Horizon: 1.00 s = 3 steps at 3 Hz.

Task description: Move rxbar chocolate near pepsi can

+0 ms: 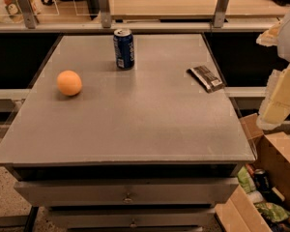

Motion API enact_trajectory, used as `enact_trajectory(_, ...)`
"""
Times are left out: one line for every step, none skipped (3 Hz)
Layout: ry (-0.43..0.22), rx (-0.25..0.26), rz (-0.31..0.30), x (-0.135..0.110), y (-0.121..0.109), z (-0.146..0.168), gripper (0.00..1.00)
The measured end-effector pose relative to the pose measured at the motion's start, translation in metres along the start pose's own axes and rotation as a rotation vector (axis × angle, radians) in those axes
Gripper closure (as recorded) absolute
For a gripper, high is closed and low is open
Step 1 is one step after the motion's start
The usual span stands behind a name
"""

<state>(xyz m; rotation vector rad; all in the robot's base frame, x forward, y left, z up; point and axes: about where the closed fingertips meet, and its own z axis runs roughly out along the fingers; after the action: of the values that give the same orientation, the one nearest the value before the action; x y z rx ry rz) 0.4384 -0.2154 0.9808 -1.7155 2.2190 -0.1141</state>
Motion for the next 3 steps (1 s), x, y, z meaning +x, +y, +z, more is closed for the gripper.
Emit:
enact_trajectory(-0.001,0.003,-0.002,-0.001,-0.001,0.0,0.0)
enact_trajectory(-0.009,0.013,-0.026,-0.014,-0.011,0.004,0.0)
enact_trajectory(0.007,0.004,-0.056,-0.029,-0.029,0.021,0.0)
